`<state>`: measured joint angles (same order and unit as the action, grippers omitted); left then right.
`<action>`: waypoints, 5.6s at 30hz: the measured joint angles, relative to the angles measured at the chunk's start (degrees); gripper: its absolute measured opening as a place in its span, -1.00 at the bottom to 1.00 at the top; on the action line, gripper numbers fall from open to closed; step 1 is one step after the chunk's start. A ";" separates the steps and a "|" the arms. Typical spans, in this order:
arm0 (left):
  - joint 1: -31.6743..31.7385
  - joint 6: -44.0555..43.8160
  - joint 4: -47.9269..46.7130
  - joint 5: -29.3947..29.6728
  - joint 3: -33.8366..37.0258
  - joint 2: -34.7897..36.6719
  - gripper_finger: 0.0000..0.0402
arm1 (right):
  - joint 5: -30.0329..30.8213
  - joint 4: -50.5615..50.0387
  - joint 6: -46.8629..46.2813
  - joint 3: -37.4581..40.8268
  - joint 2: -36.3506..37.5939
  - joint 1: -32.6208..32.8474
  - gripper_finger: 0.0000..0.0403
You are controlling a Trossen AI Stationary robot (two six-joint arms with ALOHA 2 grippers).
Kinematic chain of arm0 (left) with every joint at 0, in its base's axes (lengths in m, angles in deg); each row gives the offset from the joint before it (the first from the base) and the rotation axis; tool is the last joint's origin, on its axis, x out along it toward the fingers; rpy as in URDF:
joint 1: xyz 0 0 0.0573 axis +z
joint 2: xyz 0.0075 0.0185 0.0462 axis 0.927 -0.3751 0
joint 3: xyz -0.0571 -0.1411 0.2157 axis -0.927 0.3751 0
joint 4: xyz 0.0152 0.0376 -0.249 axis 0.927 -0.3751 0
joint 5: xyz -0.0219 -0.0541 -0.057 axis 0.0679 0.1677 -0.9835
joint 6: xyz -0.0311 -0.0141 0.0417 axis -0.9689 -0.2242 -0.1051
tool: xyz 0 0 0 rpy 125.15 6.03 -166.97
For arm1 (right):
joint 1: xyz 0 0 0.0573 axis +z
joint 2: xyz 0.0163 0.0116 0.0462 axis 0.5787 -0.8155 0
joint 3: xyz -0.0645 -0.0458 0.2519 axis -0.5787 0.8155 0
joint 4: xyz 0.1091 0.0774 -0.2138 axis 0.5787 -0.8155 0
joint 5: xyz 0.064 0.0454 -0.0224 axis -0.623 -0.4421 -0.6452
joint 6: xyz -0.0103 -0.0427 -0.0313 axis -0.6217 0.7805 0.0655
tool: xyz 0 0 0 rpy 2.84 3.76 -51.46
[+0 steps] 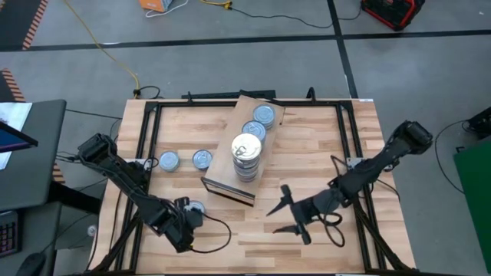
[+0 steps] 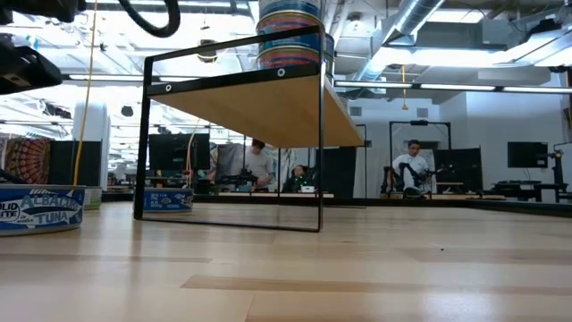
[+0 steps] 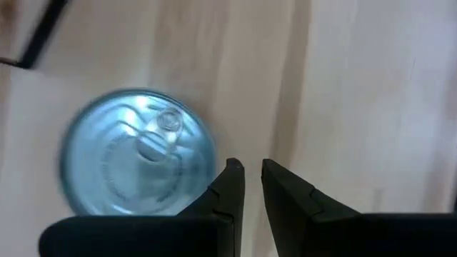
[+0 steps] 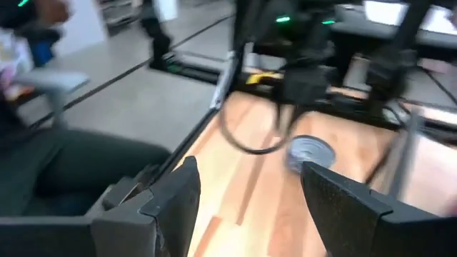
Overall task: Stack canned seafood by type on shelf
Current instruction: Stack the blue tuna can on top of the blue tuna can on the shelf
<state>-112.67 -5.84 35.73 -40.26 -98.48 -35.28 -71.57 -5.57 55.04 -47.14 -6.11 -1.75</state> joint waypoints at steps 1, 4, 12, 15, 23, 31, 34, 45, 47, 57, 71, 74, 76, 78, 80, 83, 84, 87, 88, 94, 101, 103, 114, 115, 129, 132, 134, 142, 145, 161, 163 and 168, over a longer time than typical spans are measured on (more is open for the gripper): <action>-0.32 0.19 0.25 0.99 0.00 0.00 -0.78 | -0.15 0.35 1.52 0.00 -0.61 0.07 0.35; -1.49 1.65 0.88 2.51 0.00 0.00 -0.78 | -0.28 0.17 3.82 0.00 -2.28 0.10 0.35; -3.59 -3.47 -7.16 1.14 0.00 0.00 -0.78 | -0.36 0.11 -1.95 0.00 -8.27 -3.34 0.35; -3.64 -8.26 -11.77 1.67 0.00 0.00 -0.78 | -0.32 -0.06 -4.96 0.00 -11.73 -5.66 0.35; -2.36 -8.18 -12.55 3.63 3.11 0.00 -0.78 | -0.98 -2.39 -9.66 0.00 -14.70 -7.02 0.35; 0.53 -5.55 -9.49 2.45 5.58 0.15 -0.78 | -1.02 -3.80 -10.19 -0.04 -7.34 -4.47 0.35; 1.25 0.00 -2.05 4.85 5.68 0.03 -0.78 | -1.02 -3.80 -10.18 -0.04 -5.89 -3.39 0.35; 4.25 31.44 31.43 11.16 5.76 0.10 -0.78 | 0.91 -7.08 -11.74 -0.04 -2.90 -0.40 0.35; 4.39 29.43 29.67 9.16 5.22 0.50 -0.78 | 2.59 -8.88 -12.43 -0.04 -2.91 -0.16 0.35; 4.69 -1.88 1.21 5.68 3.17 0.54 -0.78 | 3.17 -10.30 -14.08 -0.04 -3.93 -2.29 0.35; 10.43 0.83 23.07 4.79 12.39 -0.07 -0.78 | 3.20 -9.87 -14.08 -0.04 -3.93 -2.28 0.35; 11.30 7.77 33.34 9.17 13.03 -0.07 -0.78 | 3.21 -9.94 -14.43 -0.04 -3.93 -2.18 0.35; 11.61 12.74 37.07 10.52 13.07 -0.06 -0.78 | 3.21 -10.19 -14.89 -0.04 -3.88 -1.76 0.35; 11.63 16.37 39.55 9.96 13.09 0.39 -0.78 | 3.20 -10.59 -15.10 -0.04 -3.80 -1.18 0.35; 11.44 18.73 41.59 7.81 13.07 0.79 -0.77 | 3.17 -10.86 -15.12 -0.04 -3.78 -0.69 0.35; 10.56 21.41 44.11 1.30 13.07 0.85 -0.77 | 3.15 -11.23 -16.04 -0.04 -4.45 -0.27 0.35; 10.24 21.73 44.43 -0.39 13.07 0.85 -0.77 | 3.17 -11.45 -16.08 -0.04 -4.97 -0.32 0.35; 9.65 21.39 44.38 -3.84 13.05 -0.72 -0.77 | 3.17 -11.91 -16.13 -0.04 -6.53 -0.39 0.35; 9.38 21.12 44.28 -4.40 13.07 -1.64 -0.77 | 3.17 -11.84 -16.12 -0.04 -6.89 -0.46 0.35; 9.15 17.79 46.47 -9.78 10.41 -8.07 -0.77 | 3.17 -12.92 -16.13 -0.04 -6.49 -1.20 0.35; 10.19 22.79 46.45 -6.83 2.41 -17.18 -0.77 | 3.20 -12.90 -16.11 -0.07 -6.36 -1.51 0.35; 10.84 25.92 46.65 -3.00 -0.68 -19.79 -0.77 | 3.16 -13.30 -16.12 -0.07 -6.13 -1.50 0.35; 9.82 39.61 36.62 -1.69 -13.11 -23.03 -0.77 | 3.16 -20.74 -26.39 -0.07 -3.53 -0.74 0.35; 9.67 39.34 35.23 -1.00 -13.77 -23.01 -0.77 | 3.17 -20.66 -26.45 -0.05 -3.92 -0.87 0.35; 9.38 35.88 29.08 4.05 -14.91 -23.02 -0.77 | 0.84 -11.80 -20.24 -0.04 -15.01 -6.44 0.35; 9.34 35.60 28.49 5.40 -14.91 -23.02 -0.77 | -1.45 -7.35 -16.75 -0.02 -18.26 -7.35 0.35; 9.08 35.59 28.19 6.06 -14.91 -23.02 -0.77 | -1.53 -5.33 -15.61 -0.02 -19.14 -7.98 0.34; 8.36 36.71 27.95 10.22 -14.91 -23.02 -0.77 | -1.68 -5.35 -16.03 -0.03 -19.40 -8.89 0.20; 9.24 36.95 27.99 10.32 -14.91 -23.02 -0.77 | -2.13 -5.92 -16.37 -0.04 -20.14 -8.83 0.12; 11.53 34.14 25.34 8.44 -14.91 -22.92 -0.77 | -5.10 -10.36 -20.47 -0.33 -24.24 -9.45 -0.20; 11.57 34.27 25.47 9.34 -14.88 -22.99 -0.77 | -5.10 -12.68 -21.50 0.29 -24.52 -9.73 -0.23; 11.40 35.80 24.69 10.70 -16.36 -22.99 -0.77 | -5.34 -16.24 -21.99 0.00 -22.81 -10.11 -0.32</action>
<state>-101.26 29.96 60.42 -29.55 -114.84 -58.27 -76.90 -21.82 33.05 -47.14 -28.92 -11.86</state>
